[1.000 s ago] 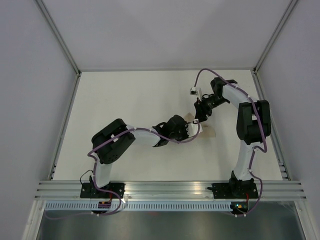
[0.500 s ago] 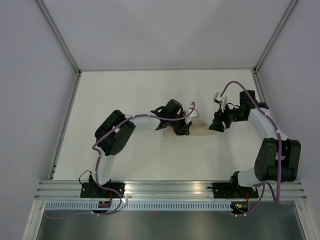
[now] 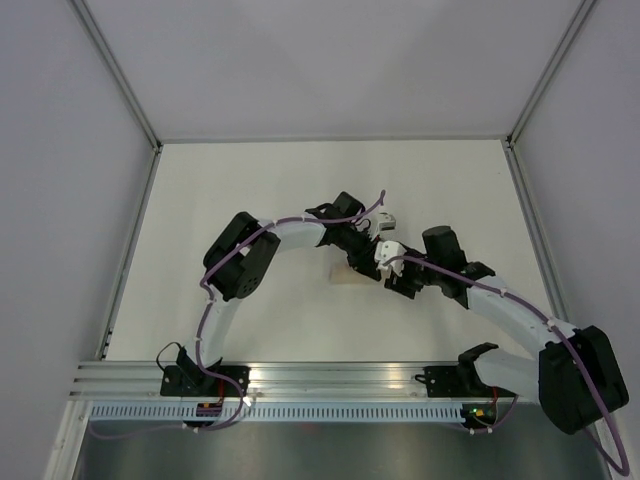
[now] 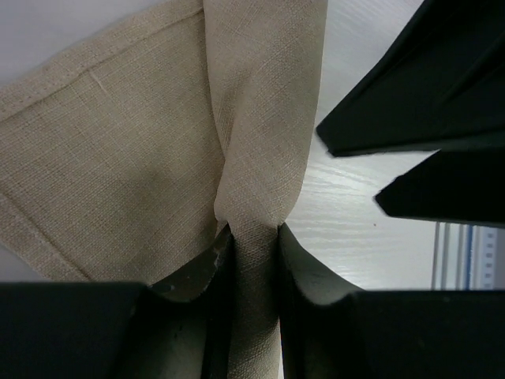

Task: Fold the napkin, place the utensils inside, and roll it up
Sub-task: Roll the napkin with the utensil

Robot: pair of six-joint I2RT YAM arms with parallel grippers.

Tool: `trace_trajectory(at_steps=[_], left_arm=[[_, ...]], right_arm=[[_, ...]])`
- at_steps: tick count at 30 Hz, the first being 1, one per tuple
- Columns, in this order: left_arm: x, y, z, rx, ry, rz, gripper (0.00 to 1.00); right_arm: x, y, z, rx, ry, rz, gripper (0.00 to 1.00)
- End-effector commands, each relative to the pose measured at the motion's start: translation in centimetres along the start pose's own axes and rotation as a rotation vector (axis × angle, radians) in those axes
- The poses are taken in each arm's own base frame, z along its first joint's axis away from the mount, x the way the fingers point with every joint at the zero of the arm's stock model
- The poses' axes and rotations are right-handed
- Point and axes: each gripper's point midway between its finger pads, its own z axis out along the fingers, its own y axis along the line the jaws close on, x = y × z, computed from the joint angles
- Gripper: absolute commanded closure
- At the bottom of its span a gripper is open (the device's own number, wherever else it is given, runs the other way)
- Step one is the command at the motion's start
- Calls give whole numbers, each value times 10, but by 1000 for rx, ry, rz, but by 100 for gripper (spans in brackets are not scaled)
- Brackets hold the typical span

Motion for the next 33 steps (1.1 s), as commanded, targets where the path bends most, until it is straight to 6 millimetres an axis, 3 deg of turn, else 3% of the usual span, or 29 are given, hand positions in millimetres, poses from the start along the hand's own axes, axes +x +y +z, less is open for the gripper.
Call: trace_trajectory(at_steps=[1, 2, 5, 11, 14, 18, 23, 29, 33], left_arm=[[109, -12, 11, 24, 293, -351, 98], [109, -12, 11, 26, 293, -355, 98], [109, -11, 11, 32, 291, -363, 98], [109, -11, 11, 34, 292, -372, 96], [107, -11, 10, 34, 289, -374, 87], [101, -11, 6, 19, 272, -351, 56], [66, -10, -10, 1, 161, -312, 44], [20, -2, -38, -45, 3, -253, 39], [7, 0, -52, -86, -47, -259, 36]], right_arm=[[4, -14, 14, 107, 56, -114, 32], [9, -2, 22, 79, 74, -135, 32], [18, 4, 31, 92, 115, -181, 32], [20, 1, 42, 123, 133, -205, 35], [18, 4, 44, 111, 124, -196, 42], [22, 12, 45, 63, 146, -172, 65], [27, 24, 44, -15, 176, -167, 80], [29, 41, 43, -139, 201, -134, 84], [29, 47, 43, -225, 214, -107, 85]])
